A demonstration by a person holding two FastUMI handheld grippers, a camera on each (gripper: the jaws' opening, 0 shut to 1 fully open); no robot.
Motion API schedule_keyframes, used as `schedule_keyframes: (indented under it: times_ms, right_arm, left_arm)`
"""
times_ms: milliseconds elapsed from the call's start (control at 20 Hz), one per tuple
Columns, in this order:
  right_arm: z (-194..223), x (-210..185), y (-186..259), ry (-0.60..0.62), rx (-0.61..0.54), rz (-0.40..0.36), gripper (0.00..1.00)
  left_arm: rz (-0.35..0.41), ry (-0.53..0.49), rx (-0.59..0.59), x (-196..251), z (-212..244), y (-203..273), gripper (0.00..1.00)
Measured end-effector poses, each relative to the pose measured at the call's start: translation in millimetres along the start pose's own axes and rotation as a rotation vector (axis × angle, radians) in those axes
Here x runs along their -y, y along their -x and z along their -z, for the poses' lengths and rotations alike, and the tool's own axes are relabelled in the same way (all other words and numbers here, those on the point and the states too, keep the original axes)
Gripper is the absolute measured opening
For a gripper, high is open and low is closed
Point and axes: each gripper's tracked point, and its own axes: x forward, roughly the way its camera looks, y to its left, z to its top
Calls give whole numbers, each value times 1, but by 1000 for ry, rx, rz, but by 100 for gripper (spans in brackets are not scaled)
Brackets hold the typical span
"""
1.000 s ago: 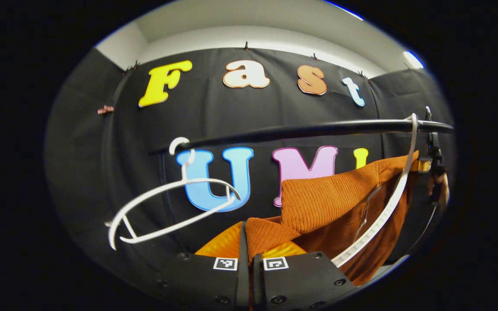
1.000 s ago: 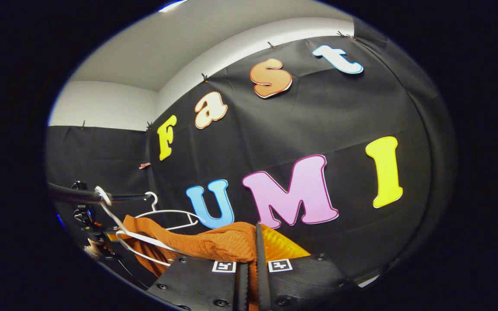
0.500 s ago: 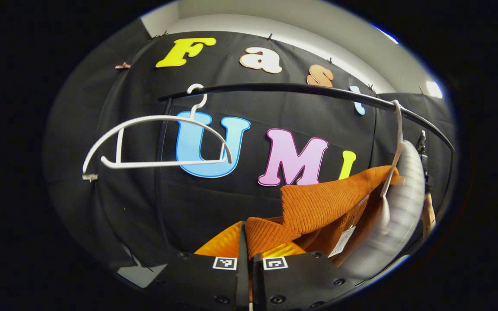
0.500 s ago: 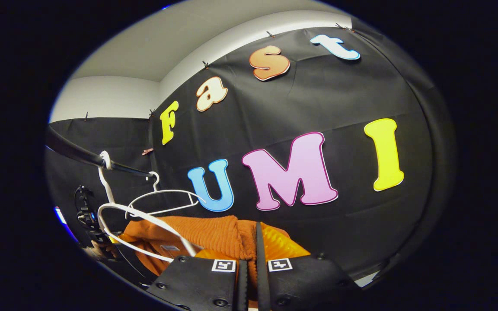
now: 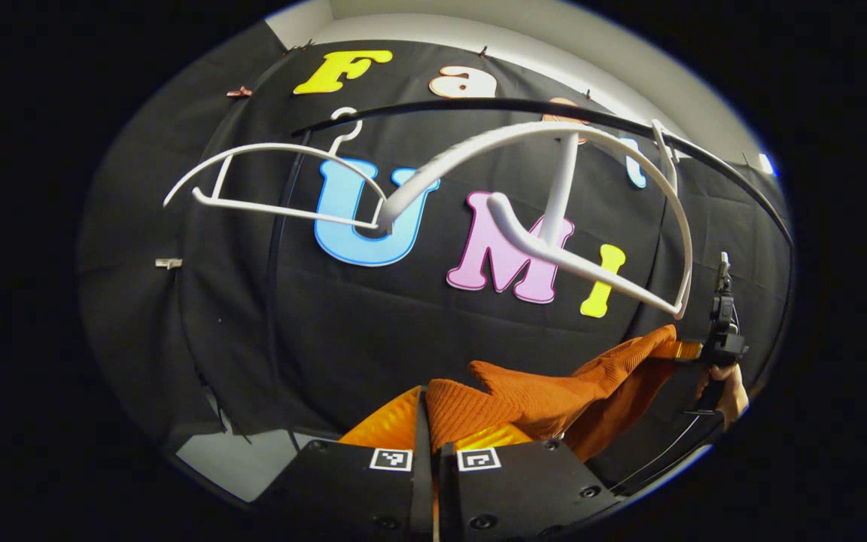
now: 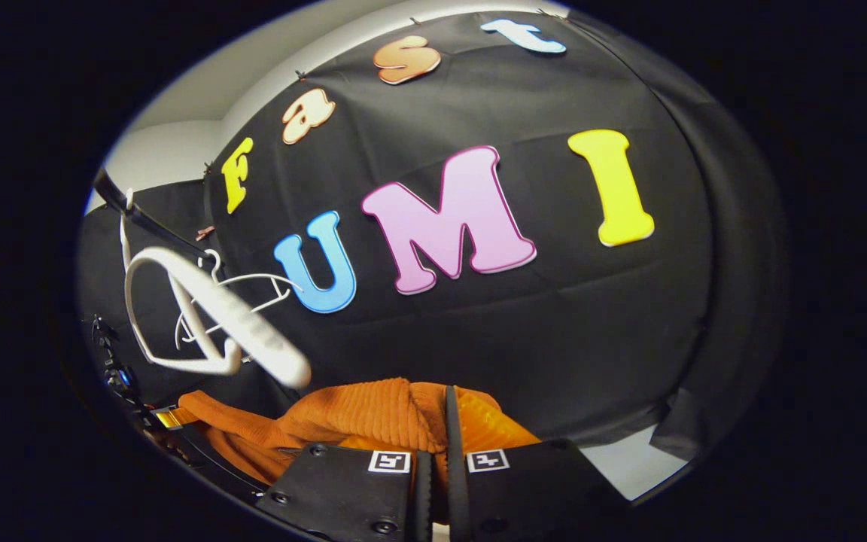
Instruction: Grasp the clothes on the hanger with both hands and then place them into the laundry hamper below.
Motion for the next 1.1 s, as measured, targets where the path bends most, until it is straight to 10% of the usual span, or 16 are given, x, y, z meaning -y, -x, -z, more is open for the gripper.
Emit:
schedule_keyframes:
  times_ms: [600, 1100]
  right_arm:
    - [157, -166, 24, 5, -325, -274, 13]
    - [189, -185, 26, 124, -403, -245, 12]
  left_arm:
    - [51, 82, -211, 79, 97, 14, 8]
    - [-9, 29, -275, 65, 118, 4, 11]
